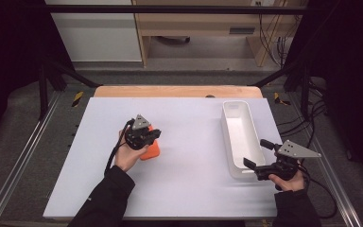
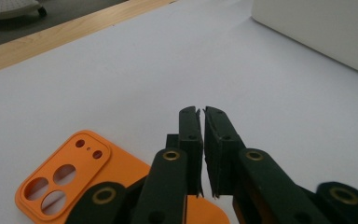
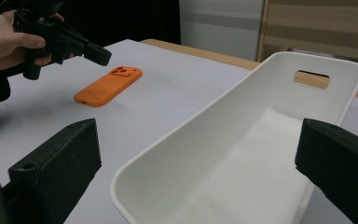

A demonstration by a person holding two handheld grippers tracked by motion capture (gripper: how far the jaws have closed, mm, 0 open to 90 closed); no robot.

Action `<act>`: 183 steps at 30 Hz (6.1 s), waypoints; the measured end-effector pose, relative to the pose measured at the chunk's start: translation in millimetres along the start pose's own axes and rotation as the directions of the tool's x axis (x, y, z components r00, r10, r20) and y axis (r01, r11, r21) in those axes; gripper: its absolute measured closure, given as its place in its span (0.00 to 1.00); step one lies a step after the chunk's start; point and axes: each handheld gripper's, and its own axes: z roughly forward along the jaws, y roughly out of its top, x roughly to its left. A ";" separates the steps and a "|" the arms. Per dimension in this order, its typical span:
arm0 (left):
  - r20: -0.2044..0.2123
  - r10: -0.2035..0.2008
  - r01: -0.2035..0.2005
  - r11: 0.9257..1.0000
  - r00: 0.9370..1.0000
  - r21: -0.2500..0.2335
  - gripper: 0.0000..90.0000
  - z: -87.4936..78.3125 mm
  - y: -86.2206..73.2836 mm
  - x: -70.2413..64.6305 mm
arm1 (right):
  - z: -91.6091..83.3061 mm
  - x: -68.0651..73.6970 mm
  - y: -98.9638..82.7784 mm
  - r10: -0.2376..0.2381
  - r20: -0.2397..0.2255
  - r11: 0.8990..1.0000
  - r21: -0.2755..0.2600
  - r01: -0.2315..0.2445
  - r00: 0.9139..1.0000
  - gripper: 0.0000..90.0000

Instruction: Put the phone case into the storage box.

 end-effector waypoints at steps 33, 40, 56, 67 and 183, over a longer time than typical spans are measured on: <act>0.034 0.043 -0.049 0.975 0.998 0.215 1.00 36.5 -15.4 3.4 | 0.5 0.1 -0.3 -0.005 0.001 1.000 0.002 0.005 1.000 0.01; 0.037 0.064 -0.072 0.967 0.997 0.245 1.00 40.8 -17.7 0.9 | 0.5 0.1 -0.2 -0.006 -0.001 1.000 0.002 0.006 1.000 0.01; 0.030 0.080 -0.085 0.962 0.996 0.261 1.00 42.5 -17.6 -2.3 | 0.1 0.0 0.1 -0.004 0.003 1.000 0.001 0.004 1.000 0.01; 0.029 0.118 -0.121 0.953 0.993 0.278 1.00 41.0 -17.7 -4.8 | 0.2 -0.4 0.1 -0.005 0.011 1.000 0.005 0.005 1.000 0.01; 0.042 0.188 -0.189 0.904 0.981 0.382 1.00 -20.1 -51.0 19.1 | 0.0 0.6 0.9 -0.008 0.005 1.000 0.006 0.008 1.000 0.01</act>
